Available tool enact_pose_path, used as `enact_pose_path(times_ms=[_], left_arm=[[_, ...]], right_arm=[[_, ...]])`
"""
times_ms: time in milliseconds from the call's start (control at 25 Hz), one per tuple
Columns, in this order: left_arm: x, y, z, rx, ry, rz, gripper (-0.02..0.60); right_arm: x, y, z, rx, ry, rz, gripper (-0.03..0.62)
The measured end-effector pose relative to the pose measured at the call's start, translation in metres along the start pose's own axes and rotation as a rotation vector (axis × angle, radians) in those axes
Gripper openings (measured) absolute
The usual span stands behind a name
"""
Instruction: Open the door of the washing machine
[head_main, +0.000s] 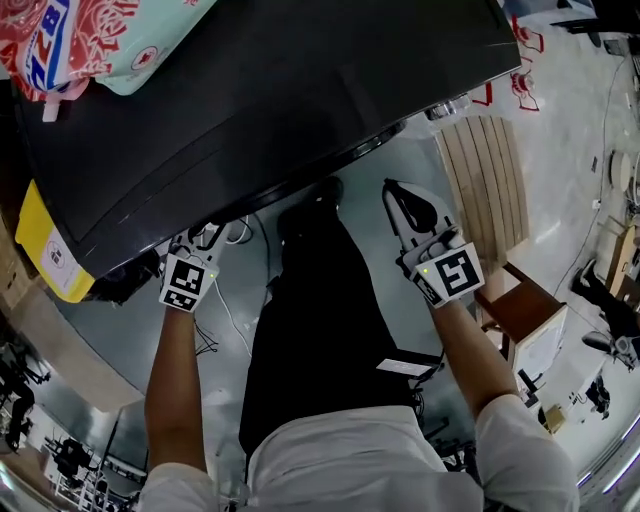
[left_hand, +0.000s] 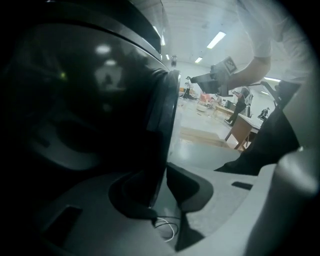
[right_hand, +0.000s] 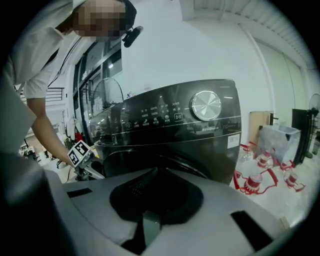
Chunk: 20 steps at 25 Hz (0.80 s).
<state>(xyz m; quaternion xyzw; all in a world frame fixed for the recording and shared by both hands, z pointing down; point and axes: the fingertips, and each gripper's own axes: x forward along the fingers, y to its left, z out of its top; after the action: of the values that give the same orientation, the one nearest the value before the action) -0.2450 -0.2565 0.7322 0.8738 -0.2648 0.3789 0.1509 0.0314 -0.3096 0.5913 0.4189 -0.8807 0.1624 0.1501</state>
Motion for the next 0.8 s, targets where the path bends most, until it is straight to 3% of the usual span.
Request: enact_pose_path(times_ms=[560, 800], left_arm=[[-0.005, -0.010, -0.004, -0.038, -0.005, 0.008, 0.089], [-0.008, -0.082, -0.013, -0.186, -0.033, 0.019, 0.089]], right_arm=[[-0.100, -0.003, -0.012, 0.002, -0.031, -0.170, 0.034], [-0.168, -0.013, -0.047, 0.062, -0.031, -0.252, 0.034]])
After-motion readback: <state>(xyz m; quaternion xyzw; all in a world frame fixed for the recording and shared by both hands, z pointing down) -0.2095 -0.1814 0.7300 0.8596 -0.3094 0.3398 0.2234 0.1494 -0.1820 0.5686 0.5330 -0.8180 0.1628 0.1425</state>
